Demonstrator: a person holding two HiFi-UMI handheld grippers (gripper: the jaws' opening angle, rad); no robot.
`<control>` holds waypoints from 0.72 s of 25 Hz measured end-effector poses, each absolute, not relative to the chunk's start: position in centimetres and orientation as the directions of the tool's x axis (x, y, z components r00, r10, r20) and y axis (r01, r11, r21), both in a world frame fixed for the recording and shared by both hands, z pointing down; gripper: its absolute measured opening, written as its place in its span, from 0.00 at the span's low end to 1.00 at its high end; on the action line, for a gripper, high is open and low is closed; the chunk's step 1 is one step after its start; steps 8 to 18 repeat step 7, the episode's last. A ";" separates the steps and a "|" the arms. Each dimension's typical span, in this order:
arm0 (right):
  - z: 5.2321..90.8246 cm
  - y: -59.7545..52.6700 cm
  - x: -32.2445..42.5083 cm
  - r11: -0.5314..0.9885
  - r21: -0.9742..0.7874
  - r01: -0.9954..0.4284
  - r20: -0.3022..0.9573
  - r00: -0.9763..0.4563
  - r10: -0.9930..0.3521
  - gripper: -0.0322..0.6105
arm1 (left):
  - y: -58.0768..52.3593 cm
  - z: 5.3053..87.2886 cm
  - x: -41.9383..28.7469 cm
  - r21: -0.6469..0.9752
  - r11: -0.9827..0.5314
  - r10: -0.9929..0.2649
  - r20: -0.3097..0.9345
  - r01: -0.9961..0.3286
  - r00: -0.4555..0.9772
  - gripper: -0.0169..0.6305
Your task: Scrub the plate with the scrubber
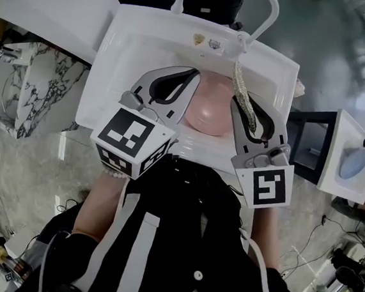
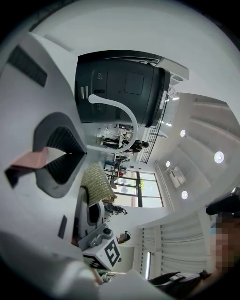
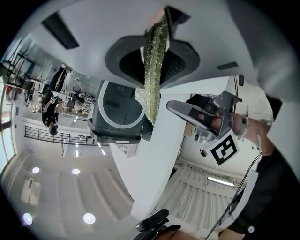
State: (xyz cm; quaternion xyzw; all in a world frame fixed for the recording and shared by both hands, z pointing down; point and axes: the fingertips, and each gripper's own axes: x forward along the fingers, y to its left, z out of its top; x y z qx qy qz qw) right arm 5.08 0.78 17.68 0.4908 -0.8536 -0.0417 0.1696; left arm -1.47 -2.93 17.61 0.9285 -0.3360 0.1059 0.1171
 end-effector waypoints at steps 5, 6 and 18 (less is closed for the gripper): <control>17.6 0.7 5.1 0.510 0.247 -0.824 0.247 -0.455 -0.855 0.16 | -2.9 17.4 -1.5 0.154 -0.744 -0.601 0.269 -0.650 0.752 0.03; 17.6 0.7 5.0 0.510 0.247 -0.824 0.247 -0.455 -0.856 0.16 | -2.9 17.4 -1.5 0.154 -0.745 -0.601 0.268 -0.649 0.753 0.03; 17.6 0.7 5.0 0.510 0.247 -0.824 0.246 -0.455 -0.856 0.16 | -2.9 17.3 -1.5 0.154 -0.745 -0.601 0.267 -0.649 0.754 0.03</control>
